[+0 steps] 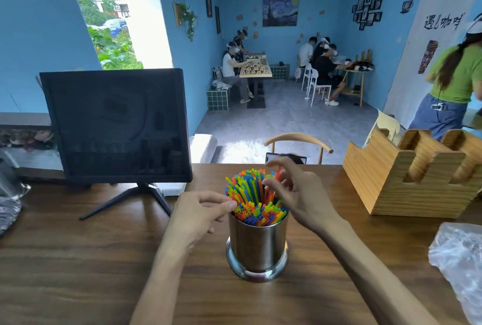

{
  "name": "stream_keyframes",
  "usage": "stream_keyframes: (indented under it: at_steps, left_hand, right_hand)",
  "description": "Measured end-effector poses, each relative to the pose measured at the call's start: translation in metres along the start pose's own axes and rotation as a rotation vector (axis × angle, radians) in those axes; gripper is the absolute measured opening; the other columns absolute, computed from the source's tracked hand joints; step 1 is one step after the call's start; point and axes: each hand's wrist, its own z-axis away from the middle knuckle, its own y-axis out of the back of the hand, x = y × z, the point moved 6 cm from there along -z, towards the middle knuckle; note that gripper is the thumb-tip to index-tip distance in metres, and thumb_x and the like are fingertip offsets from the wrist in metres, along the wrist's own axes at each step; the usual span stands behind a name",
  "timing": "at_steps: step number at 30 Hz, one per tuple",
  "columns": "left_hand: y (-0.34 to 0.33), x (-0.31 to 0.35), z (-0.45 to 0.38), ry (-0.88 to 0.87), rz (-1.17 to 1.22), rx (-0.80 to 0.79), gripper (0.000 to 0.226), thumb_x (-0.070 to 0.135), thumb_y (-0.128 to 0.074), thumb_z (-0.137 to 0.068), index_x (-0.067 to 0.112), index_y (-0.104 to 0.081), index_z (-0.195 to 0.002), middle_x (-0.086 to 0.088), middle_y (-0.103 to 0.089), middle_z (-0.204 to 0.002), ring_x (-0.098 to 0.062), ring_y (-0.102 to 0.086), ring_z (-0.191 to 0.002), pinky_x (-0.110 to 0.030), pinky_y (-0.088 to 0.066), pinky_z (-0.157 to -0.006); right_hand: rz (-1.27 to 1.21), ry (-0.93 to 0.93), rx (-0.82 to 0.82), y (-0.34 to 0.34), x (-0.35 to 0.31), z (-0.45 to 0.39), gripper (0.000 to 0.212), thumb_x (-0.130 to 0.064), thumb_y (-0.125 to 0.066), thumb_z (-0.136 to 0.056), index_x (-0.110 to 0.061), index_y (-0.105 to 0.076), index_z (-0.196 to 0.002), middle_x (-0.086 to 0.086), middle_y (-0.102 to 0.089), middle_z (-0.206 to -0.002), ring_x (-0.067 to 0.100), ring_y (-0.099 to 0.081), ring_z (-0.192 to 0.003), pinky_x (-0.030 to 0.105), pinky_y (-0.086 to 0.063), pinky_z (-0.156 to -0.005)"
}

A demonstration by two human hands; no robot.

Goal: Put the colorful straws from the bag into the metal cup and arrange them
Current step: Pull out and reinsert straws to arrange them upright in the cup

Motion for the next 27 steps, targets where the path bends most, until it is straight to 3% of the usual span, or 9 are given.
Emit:
stream_keyframes:
  at_steps: [2,6,9,14,16,21,24,27]
  left_hand:
    - [0.002,0.001,0.000,-0.010,0.001,0.030,0.013,0.027,-0.089,-0.078,0.037,-0.082,-0.074,0.002,-0.078,-0.074,-0.003,-0.065,-0.061,-0.024,-0.047,-0.047]
    - [0.002,0.000,0.002,-0.009,-0.008,0.025,0.015,0.024,-0.088,-0.079,0.038,-0.082,-0.075,0.002,-0.078,-0.075,-0.005,-0.067,-0.063,-0.023,-0.048,-0.048]
    - [0.000,0.003,0.002,-0.034,-0.050,0.034,0.012,0.021,-0.087,-0.080,0.032,-0.082,-0.076,0.003,-0.077,-0.072,-0.007,-0.069,-0.064,-0.023,-0.048,-0.051]
    - [0.002,0.024,0.012,-0.269,-0.278,0.186,0.015,0.022,-0.084,-0.080,0.035,-0.079,-0.083,0.022,-0.073,-0.068,0.005,-0.070,-0.068,-0.023,-0.060,-0.065]
    - [0.001,0.033,0.018,-0.359,-0.280,0.210,0.017,0.020,-0.084,-0.081,0.035,-0.079,-0.088,0.022,-0.073,-0.069,0.005,-0.071,-0.071,-0.022,-0.061,-0.069]
    - [0.011,0.062,0.032,-0.517,-0.083,0.306,0.030,0.015,-0.082,-0.084,0.041,-0.074,-0.094,0.020,-0.075,-0.079,-0.001,-0.072,-0.075,-0.012,-0.055,-0.068]
    - [0.019,0.088,0.043,-0.639,0.202,0.332,0.025,0.012,-0.079,-0.088,0.034,-0.072,-0.098,0.005,-0.075,-0.083,-0.010,-0.072,-0.068,-0.017,-0.057,-0.061]
    - [0.021,0.112,0.058,-0.771,0.359,0.321,0.021,0.012,-0.074,-0.093,0.031,-0.068,-0.102,-0.006,-0.073,-0.091,-0.017,-0.074,-0.069,-0.023,-0.059,-0.062]
  right_hand:
    - [0.049,0.048,-0.046,-0.007,0.000,0.003,0.019,-0.040,-0.064,-0.098,-0.027,-0.074,-0.107,-0.013,-0.067,-0.088,0.009,-0.065,-0.081,0.038,-0.055,-0.075]
    - [0.029,0.010,-0.139,-0.017,0.008,0.006,0.043,-0.052,-0.049,-0.101,-0.024,-0.078,-0.088,-0.013,-0.057,-0.090,0.005,-0.056,-0.088,0.031,-0.048,-0.077]
    - [-0.007,-0.039,-0.157,-0.015,0.010,0.007,0.057,-0.062,-0.038,-0.099,-0.023,-0.079,-0.091,-0.015,-0.058,-0.092,0.005,-0.057,-0.092,0.034,-0.050,-0.080]
    - [-0.048,-0.073,-0.164,-0.012,0.010,0.010,0.055,-0.062,-0.039,-0.099,-0.023,-0.078,-0.099,-0.016,-0.060,-0.093,0.006,-0.058,-0.095,0.038,-0.052,-0.083]
    - [-0.055,-0.090,-0.165,-0.010,0.010,0.011,0.053,-0.061,-0.040,-0.098,-0.024,-0.078,-0.101,-0.016,-0.062,-0.095,0.006,-0.057,-0.098,0.039,-0.051,-0.086]
    - [-0.019,-0.028,-0.088,-0.001,-0.005,0.010,0.039,-0.051,-0.048,-0.100,-0.028,-0.075,-0.116,-0.017,-0.061,-0.115,0.004,-0.048,-0.116,0.038,-0.039,-0.103]
    - [-0.065,0.037,-0.127,-0.002,-0.021,0.008,0.032,-0.043,-0.052,-0.104,-0.036,-0.064,-0.133,-0.019,-0.060,-0.129,0.004,-0.046,-0.129,0.045,-0.034,-0.110]
    - [-0.152,0.103,-0.204,-0.010,-0.037,0.007,0.040,-0.036,-0.054,-0.106,-0.035,-0.053,-0.146,-0.020,-0.059,-0.140,0.004,-0.045,-0.137,0.048,-0.036,-0.113]
